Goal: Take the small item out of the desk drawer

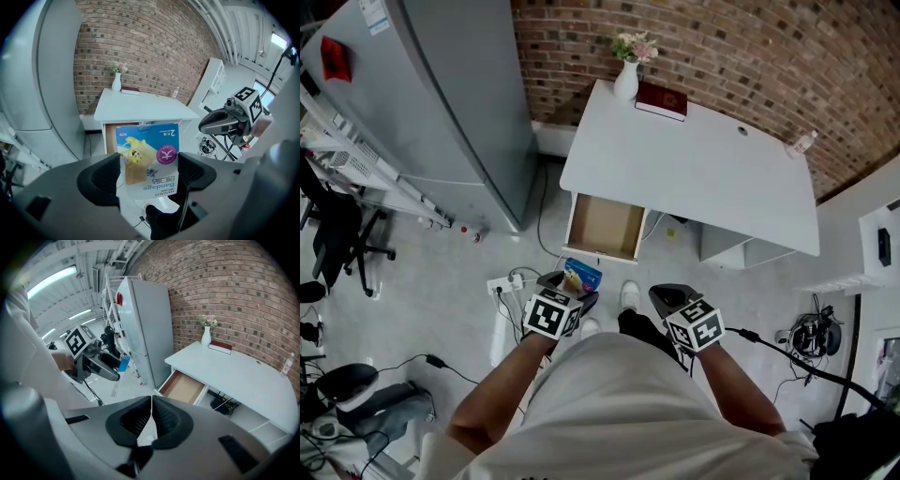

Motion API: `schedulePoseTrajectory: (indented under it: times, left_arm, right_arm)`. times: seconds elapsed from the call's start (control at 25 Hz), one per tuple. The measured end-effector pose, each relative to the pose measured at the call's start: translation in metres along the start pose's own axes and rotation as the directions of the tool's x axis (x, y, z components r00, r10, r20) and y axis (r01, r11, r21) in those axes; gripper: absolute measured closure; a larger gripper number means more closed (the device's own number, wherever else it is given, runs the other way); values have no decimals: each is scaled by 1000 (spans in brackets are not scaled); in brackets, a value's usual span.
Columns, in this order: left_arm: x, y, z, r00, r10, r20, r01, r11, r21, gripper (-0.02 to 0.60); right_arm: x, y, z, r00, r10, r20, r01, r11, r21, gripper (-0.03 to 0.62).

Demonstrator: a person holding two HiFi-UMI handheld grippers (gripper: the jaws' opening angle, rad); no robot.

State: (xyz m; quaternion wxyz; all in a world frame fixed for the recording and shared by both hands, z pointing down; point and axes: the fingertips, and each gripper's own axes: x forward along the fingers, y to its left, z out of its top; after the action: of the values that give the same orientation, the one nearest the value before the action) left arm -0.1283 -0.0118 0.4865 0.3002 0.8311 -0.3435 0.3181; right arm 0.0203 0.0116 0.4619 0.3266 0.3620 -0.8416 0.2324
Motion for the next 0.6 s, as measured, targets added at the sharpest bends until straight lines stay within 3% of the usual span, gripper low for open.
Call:
schedulePoseTrajectory:
  times: [0.6]
  left_arm:
    - [10,0,0,1000,-5,-10,5,1000,5,204]
  right_arm:
    - [3,-4,-4,1000,-6,-2,6,1000,-8,562]
